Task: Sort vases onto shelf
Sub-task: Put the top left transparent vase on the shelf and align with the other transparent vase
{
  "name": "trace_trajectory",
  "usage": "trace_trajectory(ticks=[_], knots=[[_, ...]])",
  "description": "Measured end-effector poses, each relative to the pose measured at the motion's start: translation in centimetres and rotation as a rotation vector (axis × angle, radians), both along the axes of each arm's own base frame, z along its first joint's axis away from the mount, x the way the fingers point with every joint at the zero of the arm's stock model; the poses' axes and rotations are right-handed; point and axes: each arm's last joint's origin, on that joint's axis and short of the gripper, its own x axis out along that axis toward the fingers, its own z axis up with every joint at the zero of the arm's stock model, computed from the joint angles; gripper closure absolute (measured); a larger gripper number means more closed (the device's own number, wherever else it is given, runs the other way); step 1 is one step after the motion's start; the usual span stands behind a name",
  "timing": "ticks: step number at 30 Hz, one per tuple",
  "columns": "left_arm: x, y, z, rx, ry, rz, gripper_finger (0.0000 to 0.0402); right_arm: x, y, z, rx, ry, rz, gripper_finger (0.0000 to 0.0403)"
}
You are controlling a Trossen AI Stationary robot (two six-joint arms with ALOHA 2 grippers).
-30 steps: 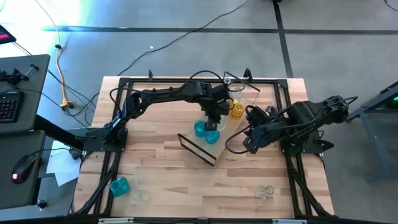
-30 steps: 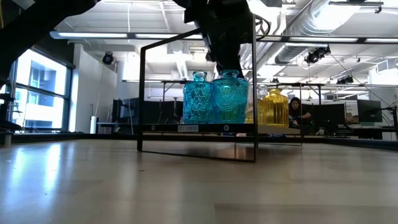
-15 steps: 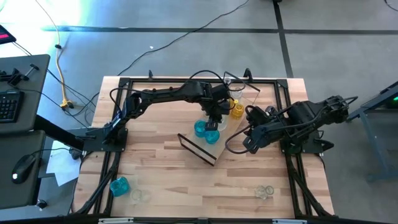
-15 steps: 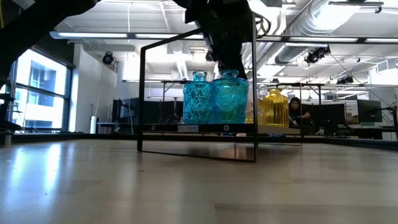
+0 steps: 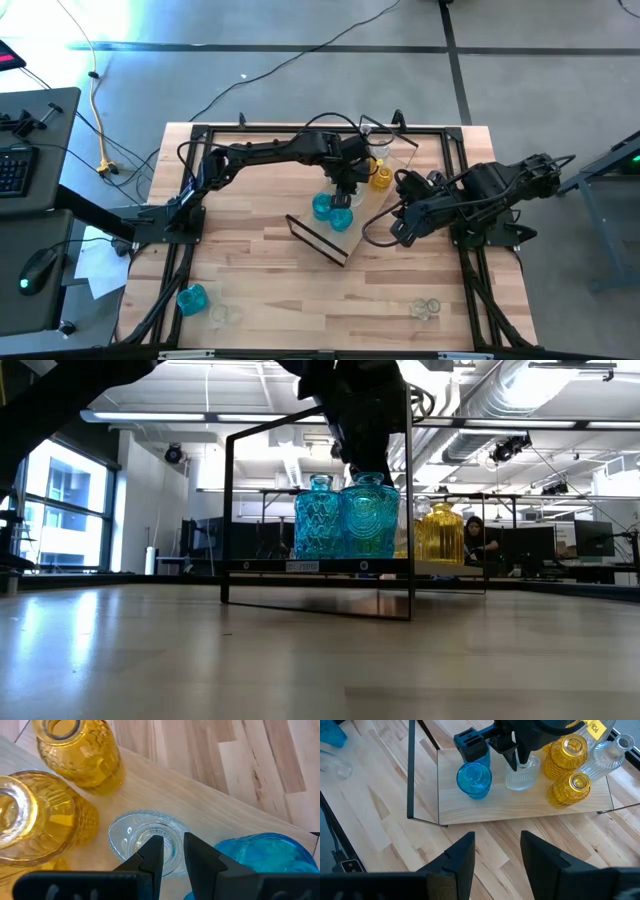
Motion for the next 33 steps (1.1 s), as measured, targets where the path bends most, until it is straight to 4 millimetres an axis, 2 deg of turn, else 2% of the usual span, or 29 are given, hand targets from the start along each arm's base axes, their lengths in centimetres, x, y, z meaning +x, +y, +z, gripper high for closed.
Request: trace_trajectory(ticks=[13,24,33], knots=[[0.01,-0.15,0.01,-0.046,-0.010,-0.026,0.0333,0.00,0.01,0.00,0.007,0.000,-0.005,0.0263],[0.02,-0.17,0.01,-0.041,-0.011,-0.034,0.0278,-0.01,0.04,-0.02,0.019,0.005,0.000,0.0263],[0.01,-0.18,0.04,-0.044,-0.007,-0.022,0.0268,-0.01,0.04,-0.02,0.020,0.005,0.000,0.0263]])
